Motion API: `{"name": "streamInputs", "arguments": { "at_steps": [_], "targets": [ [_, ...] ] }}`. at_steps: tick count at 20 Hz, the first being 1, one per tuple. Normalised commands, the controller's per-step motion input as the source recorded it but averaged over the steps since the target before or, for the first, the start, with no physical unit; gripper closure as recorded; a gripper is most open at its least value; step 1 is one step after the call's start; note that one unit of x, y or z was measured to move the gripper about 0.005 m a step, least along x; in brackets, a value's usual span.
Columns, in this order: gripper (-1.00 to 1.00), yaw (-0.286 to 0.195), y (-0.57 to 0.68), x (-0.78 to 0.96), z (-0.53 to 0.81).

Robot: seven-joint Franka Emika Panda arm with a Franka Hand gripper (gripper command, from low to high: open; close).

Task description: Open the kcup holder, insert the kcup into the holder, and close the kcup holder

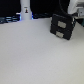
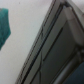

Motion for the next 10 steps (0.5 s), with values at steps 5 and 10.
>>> {"name": "streamInputs", "arguments": {
  "at_steps": [5, 10],
  "targets": [
    [-1.00, 0.042, 0.39, -0.12, 0.07],
    [-1.00, -0.035, 0.05, 0.00, 0.21]
  ]
}}
